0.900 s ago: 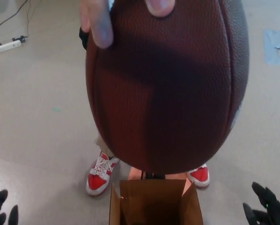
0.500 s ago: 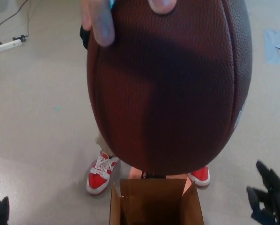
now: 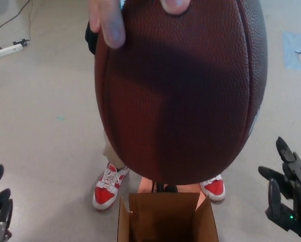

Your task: Use both hands to pick up a football from a person and place it into a container beneath

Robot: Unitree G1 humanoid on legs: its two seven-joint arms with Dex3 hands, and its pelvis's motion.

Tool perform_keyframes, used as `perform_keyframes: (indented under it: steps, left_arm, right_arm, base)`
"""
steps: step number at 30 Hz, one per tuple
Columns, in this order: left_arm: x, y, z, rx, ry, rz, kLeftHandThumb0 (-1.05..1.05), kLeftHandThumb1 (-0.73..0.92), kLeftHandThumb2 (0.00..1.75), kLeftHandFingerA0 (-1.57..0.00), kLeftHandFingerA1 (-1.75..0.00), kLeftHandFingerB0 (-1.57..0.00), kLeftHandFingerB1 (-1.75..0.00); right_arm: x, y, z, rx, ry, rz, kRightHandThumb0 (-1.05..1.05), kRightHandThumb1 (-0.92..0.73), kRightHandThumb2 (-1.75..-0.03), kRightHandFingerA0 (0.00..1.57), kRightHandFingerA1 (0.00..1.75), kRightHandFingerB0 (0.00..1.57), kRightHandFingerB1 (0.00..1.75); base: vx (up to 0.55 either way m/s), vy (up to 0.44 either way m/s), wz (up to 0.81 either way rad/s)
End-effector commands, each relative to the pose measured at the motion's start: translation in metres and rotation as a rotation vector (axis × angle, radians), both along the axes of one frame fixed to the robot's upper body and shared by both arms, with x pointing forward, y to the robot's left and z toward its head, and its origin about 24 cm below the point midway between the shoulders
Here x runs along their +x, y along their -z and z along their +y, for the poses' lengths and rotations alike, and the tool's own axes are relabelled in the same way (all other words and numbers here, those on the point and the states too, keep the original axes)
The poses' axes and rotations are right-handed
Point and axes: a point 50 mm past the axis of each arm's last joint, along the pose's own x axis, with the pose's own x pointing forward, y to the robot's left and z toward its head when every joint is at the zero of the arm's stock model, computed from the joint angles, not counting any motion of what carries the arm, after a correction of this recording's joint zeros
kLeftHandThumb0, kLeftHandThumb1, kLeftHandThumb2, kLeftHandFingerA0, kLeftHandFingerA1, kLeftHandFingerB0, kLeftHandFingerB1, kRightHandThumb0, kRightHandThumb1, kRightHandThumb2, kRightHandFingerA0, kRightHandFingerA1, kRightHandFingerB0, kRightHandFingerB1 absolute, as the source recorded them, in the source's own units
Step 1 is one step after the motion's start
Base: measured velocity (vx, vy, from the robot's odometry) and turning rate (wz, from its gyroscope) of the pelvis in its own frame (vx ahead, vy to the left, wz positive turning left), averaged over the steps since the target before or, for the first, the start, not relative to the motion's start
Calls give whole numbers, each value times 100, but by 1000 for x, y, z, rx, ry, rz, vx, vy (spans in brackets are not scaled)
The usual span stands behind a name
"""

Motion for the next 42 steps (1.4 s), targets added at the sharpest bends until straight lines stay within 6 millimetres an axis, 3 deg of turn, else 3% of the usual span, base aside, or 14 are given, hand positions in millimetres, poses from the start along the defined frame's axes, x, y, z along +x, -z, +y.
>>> perform_keyframes:
  steps: [1, 3, 4, 6, 19, 20, 23, 25, 28, 29, 32, 34, 36, 42]
  left_arm:
    - [-37, -116, -72, -134, 297, -423, -90, 73, 109, -12, -40, -3, -29]
    - [-39, -124, -80, -127, 331, -460, -93, 73, 110, -12, -40, -2, -27]
    - [-39, -127, -84, -117, 350, -487, -88, 89, 68, -17, -31, -2, -24]
    - [-40, -133, -91, -112, 370, -521, -86, 69, 107, -10, -40, -1, -26]
    - [-31, -166, -129, -124, 484, -658, -88, 72, 106, -12, -44, -3, -30]
    - [-30, -169, -132, -131, 493, -664, -85, 69, 104, -14, -44, -5, -32]
    - [-29, -176, -138, -134, 501, -686, -85, 70, 104, -15, -44, -4, -33]
    - [-29, -181, -141, -125, 503, -692, -88, 71, 104, -13, -43, -7, -33]
    - [-27, -187, -142, -111, 505, -707, -89, 71, 106, -12, -42, -3, -32]
    - [-28, -189, -142, -110, 505, -713, -87, 70, 104, -12, -44, -3, -34]
    - [-28, -193, -144, -106, 511, -725, -87, 70, 106, -12, -44, -3, -34]
    - [-30, -197, -146, -118, 527, -735, -87, 70, 105, -11, -41, -3, -33]
    - [-31, -199, -148, -117, 530, -742, -87, 70, 105, -11, -41, -3, -32]
    - [-33, -209, -153, -147, 549, -772, -86, 68, 100, -12, -43, -5, -35]
  right_arm:
    - [-48, -116, 50, 117, -197, -528, -80, -92, -81, 26, 41, 0, 0]
    - [-52, -122, 58, 127, -240, -553, -77, -92, -84, 22, 38, 0, 0]
    - [-53, -124, 61, 126, -253, -559, -76, -92, -85, 22, 38, 0, 0]
    - [-56, -131, 68, 130, -269, -576, -78, -92, -84, 26, 38, 0, 0]
    - [-61, -161, 104, 160, -366, -666, -79, -92, -78, 24, 40, 0, 3]
    - [-61, -163, 106, 155, -367, -676, -88, -83, -114, 26, 50, 0, 12]
    - [-62, -167, 108, 151, -369, -695, -94, -88, -115, 21, 46, 0, 7]
    - [-63, -171, 106, 143, -364, -700, -83, -92, -75, 24, 39, 0, 1]
    - [-63, -181, 98, 73, -282, -764, -82, -92, -81, 28, 42, 0, 0]
    - [-63, -184, 96, 82, -286, -778, -97, -91, -118, 21, 45, 0, 4]
    - [-65, -189, 92, 90, -289, -796, -98, -92, -118, 19, 43, 0, 3]
    - [-69, -193, 86, 92, -257, -813, -81, -92, -81, 21, 39, 0, 0]
    - [-71, -196, 83, 102, -254, -815, -94, -86, -116, 22, 45, 0, 10]
    - [-72, -203, 82, 145, -268, -812, -97, -87, -116, 19, 44, 0, 10]
  base:
    - [0, 0, 0]
    - [0, 0, 0]
    - [0, 0, 0]
    - [0, 0, 0]
    - [0, 0, 0]
    - [0, 0, 0]
    - [0, 0, 0]
    - [0, 0, 0]
    - [0, 0, 0]
    - [0, 0, 0]
    - [0, 0, 0]
    - [0, 0, 0]
    - [0, 0, 0]
    - [0, 0, 0]
